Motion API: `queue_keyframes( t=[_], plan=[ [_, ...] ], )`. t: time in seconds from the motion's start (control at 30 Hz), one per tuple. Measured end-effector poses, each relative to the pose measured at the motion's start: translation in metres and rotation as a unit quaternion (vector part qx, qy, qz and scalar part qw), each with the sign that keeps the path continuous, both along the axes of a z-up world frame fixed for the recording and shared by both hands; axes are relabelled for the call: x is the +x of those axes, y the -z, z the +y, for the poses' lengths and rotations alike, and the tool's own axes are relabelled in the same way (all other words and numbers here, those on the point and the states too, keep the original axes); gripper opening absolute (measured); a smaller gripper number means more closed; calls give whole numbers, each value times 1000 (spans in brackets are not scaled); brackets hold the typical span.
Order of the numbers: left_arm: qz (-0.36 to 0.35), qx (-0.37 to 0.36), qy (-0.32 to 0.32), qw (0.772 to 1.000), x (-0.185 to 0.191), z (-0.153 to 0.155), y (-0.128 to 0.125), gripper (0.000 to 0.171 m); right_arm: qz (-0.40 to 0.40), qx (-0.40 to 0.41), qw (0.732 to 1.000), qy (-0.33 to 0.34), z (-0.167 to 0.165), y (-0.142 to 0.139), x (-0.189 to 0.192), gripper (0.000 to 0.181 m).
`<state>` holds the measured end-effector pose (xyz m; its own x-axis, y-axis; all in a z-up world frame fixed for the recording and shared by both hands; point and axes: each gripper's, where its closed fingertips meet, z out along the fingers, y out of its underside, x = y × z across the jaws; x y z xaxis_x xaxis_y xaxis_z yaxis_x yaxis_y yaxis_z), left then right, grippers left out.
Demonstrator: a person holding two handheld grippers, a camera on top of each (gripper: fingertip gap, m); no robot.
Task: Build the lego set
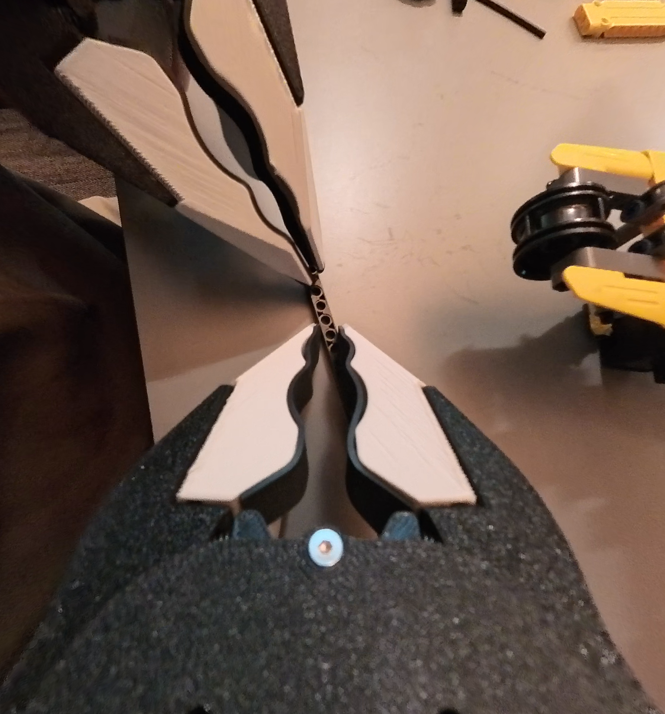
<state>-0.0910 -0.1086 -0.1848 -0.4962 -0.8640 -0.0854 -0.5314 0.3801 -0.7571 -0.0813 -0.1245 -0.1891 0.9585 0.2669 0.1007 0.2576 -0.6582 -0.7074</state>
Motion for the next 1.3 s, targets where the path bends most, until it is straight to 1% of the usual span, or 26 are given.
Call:
queue_keyframes(
  t=[0.3, 0.4, 0.53, 0.63, 0.7, 0.77, 0.8, 0.83, 0.87, 0.93, 1.0, 1.07, 1.2, 1.3],
  plan=[
    [-7, 8, 86, 996, -2, -2, 0, 0, 24, -1, 999, -34, -1, 0, -1, 8],
    [-8, 9, 128, 992, -4, -4, 0, 0, 28, -2, 998, -48, -1, 0, -1, 8],
    [8, -11, 184, 983, -9, -7, -1, 0, 48, -5, 996, -71, -3, -1, -6, 8],
    [13, -18, 194, 981, -11, -8, -1, 0, 51, -6, 996, -78, -4, -1, -7, 8],
    [13, -18, 184, 983, -10, -7, -1, 0, 46, -4, 996, -74, -3, -1, -6, 8],
    [21, -26, 159, 987, -8, -6, 0, 1, 39, -2, 997, -65, -3, -1, -4, 8],
    [27, -24, 146, 989, -8, -5, 2, 4, 36, -1, 998, -60, -2, -1, -3, 8],
    [37, -16, 135, 990, -9, -4, 6, 11, 34, 0, 998, -54, -2, -1, -3, 8],
    [40, -7, 123, 992, -10, -3, 9, 14, 31, 1, 998, -49, -2, -1, -3, 8],
    [26, -3, 93, 995, -9, -4, 6, 12, 26, 3, 999, -38, -1, -1, -3, 8],
    [25, -1, 49, 998, -7, -2, 6, 4, 19, 5, 999, -27, -1, -1, -2, 8],
    [24, -1, 9, 1000, -5, 0, 6, 5, 10, 7, 1000, -16, 0, 0, 0, 8],
    [11, 5, -40, 999, -3, 1, 3, 5, 8, 8, 1000, -6, 0, 0, 1, 8],
    [-1, -15, -74, 997, -1, 3, -2, 3, 11, 9, 1000, -4, 1, 0, 1, 8]
  ],
)
